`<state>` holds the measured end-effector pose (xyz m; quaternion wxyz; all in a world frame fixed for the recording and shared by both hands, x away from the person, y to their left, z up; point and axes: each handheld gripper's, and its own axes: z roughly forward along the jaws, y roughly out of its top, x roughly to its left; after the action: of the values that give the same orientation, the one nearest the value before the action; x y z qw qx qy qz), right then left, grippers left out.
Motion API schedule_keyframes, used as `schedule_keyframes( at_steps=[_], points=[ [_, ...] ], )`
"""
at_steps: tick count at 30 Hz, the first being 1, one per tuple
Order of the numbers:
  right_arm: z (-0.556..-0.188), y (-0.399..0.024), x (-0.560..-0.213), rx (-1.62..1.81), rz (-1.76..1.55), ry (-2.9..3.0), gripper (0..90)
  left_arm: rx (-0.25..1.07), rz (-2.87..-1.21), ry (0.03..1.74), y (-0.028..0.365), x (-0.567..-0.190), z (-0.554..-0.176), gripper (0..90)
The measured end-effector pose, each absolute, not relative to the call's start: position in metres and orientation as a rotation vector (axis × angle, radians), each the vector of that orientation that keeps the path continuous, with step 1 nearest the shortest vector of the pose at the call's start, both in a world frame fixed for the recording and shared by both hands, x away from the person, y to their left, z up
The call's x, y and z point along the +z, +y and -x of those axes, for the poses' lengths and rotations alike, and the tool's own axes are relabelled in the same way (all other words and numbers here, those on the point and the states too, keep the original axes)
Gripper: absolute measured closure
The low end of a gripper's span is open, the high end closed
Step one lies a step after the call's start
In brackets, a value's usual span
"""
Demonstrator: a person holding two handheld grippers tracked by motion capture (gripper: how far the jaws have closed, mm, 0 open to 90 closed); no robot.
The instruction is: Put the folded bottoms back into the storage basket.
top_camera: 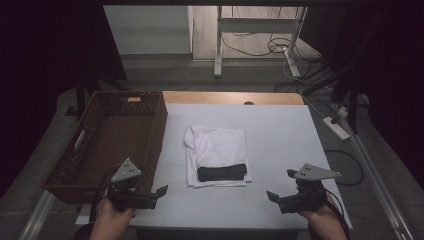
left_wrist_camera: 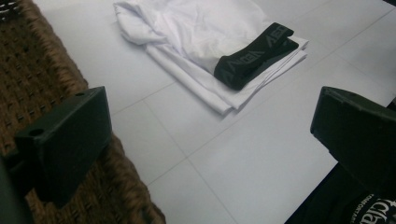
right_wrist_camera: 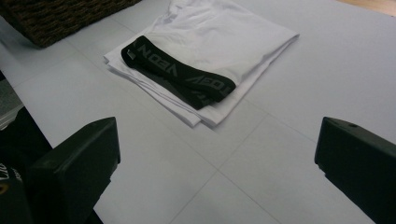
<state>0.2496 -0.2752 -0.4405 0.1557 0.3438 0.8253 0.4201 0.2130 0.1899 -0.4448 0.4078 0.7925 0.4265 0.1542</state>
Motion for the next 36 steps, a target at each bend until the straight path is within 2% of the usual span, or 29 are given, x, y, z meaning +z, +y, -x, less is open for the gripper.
schedule_keyframes(
  at_steps=[17,21,28,31,36],
  points=[
    [-0.261,-0.259,-0.443,1.206,-0.951,2.424,1.1,0.359,-2.045,1.004,0.162,-0.449,-0.237,0.3],
    [-0.265,-0.256,-0.445,1.188,-0.930,2.435,1.1,0.300,-2.021,0.981,0.156,-0.450,-0.245,0.0],
    [-0.269,-0.254,-0.448,1.202,-0.950,2.459,1.2,0.292,-2.033,0.962,0.148,-0.452,-0.256,0.0],
    [-0.271,-0.255,-0.450,1.219,-0.966,2.470,4.9,0.268,-2.044,0.957,0.141,-0.454,-0.264,0.0],
    [-0.273,-0.253,-0.450,1.216,-0.966,2.469,3.3,0.272,-2.035,0.923,0.135,-0.455,-0.271,0.0]
  ],
)
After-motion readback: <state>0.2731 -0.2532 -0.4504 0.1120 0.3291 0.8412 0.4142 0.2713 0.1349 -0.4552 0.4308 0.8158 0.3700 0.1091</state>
